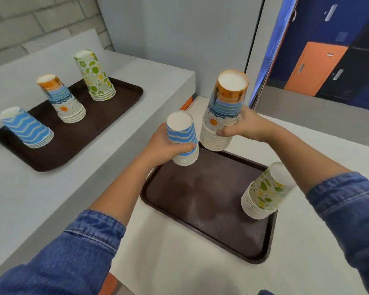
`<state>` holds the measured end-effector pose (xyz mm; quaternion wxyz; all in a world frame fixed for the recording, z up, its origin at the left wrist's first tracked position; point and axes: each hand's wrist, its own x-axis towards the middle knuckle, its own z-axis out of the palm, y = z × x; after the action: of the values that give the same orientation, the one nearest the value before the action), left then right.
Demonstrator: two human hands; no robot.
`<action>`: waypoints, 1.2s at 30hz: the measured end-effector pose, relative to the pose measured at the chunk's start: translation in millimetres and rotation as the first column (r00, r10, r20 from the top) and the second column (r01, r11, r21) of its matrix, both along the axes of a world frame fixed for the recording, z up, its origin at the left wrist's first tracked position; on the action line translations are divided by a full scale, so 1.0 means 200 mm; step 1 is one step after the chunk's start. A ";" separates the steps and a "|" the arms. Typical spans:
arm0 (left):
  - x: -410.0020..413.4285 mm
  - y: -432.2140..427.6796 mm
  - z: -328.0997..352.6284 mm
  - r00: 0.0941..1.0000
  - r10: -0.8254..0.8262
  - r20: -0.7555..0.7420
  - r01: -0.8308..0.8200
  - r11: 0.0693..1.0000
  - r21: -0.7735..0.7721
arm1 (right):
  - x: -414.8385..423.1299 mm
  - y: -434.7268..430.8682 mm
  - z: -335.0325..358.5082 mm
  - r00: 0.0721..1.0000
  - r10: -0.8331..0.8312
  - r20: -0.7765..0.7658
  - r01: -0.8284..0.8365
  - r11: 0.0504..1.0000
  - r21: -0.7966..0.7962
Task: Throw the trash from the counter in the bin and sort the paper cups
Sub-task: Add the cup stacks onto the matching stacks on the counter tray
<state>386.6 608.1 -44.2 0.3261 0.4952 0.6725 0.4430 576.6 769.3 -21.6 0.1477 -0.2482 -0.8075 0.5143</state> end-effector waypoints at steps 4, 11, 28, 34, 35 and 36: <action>-0.10 -0.13 0.02 0.999 0.046 0.006 -0.046 0.998 0.034 | -0.14 -0.12 0.00 1.000 0.025 -0.002 -0.025 1.000 -0.005; -0.43 -0.34 0.18 0.996 0.079 -0.036 -0.077 0.995 0.056 | -0.54 -0.29 0.08 0.995 0.093 -0.019 -0.094 0.995 -0.020; -1.60 -0.94 0.64 0.941 0.304 -0.153 -0.282 0.948 0.146 | -1.86 -0.69 0.42 0.961 0.248 -0.124 -0.241 0.968 0.065; -1.81 -0.90 0.68 0.927 0.351 -0.131 -0.330 0.931 0.159 | -2.09 -0.60 0.55 0.965 0.218 -0.143 -0.207 0.974 0.086; -1.84 -0.89 0.68 0.926 0.357 -0.125 -0.337 0.929 0.155 | -2.12 -0.57 0.57 0.966 0.215 -0.141 -0.204 0.975 0.090; -1.86 -0.88 0.67 0.924 0.363 -0.117 -0.345 0.926 0.153 | -2.16 -0.55 0.59 0.967 0.211 -0.140 -0.199 0.976 0.091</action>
<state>13.9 432.1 90.7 0.1588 0.4160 0.7423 0.5008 145.2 660.3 97.2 0.1630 -0.1183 -0.8346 0.5127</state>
